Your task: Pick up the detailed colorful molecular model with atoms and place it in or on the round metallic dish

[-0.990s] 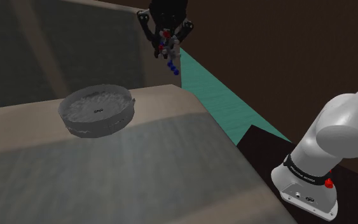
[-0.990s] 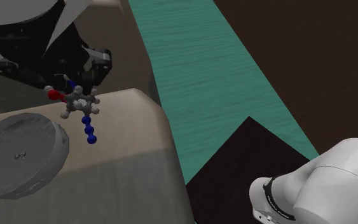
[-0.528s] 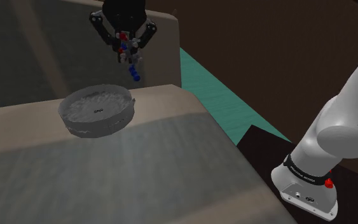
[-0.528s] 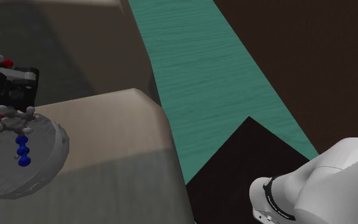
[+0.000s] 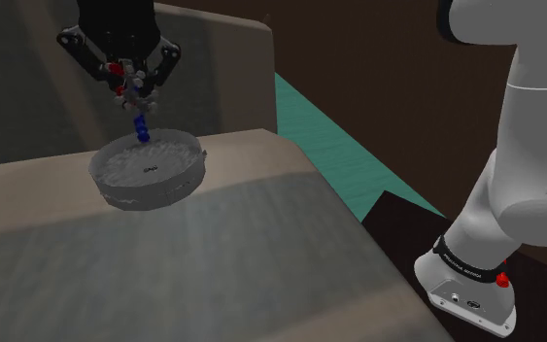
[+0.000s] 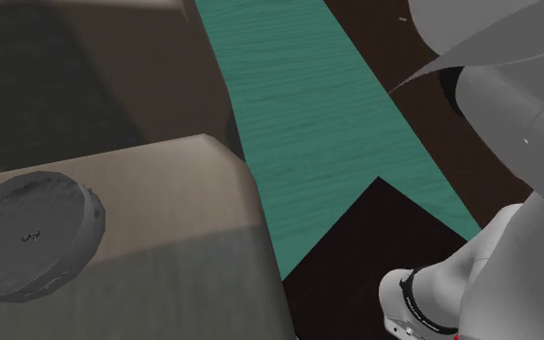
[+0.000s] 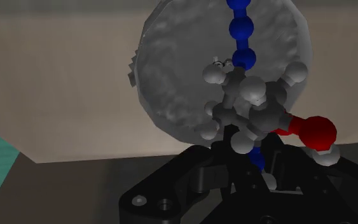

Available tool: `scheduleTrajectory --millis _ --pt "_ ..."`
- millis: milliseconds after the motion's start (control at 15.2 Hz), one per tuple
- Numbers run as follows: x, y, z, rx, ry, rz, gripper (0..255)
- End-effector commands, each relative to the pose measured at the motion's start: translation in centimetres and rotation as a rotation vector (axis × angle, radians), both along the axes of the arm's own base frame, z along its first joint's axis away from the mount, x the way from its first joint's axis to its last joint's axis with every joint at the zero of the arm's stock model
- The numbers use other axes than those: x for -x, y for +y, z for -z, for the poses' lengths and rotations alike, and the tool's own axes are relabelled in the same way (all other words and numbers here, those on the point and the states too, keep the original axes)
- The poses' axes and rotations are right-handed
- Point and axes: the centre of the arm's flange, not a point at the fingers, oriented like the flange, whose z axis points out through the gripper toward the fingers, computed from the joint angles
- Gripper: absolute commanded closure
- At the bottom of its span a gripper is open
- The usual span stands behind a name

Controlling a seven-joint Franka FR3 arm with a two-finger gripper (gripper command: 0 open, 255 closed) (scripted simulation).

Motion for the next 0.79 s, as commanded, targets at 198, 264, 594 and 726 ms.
scheduleTrajectory --millis 198,264,594,726 --pt "-0.2 0.2 2.6 0.000 -0.001 0.001 255" --pt "-0.2 0.2 3.1 0.000 -0.001 0.001 255" --pt "-0.2 0.2 5.7 0.000 -0.001 0.001 255" --pt "-0.2 0.2 6.0 0.000 -0.001 0.001 255"
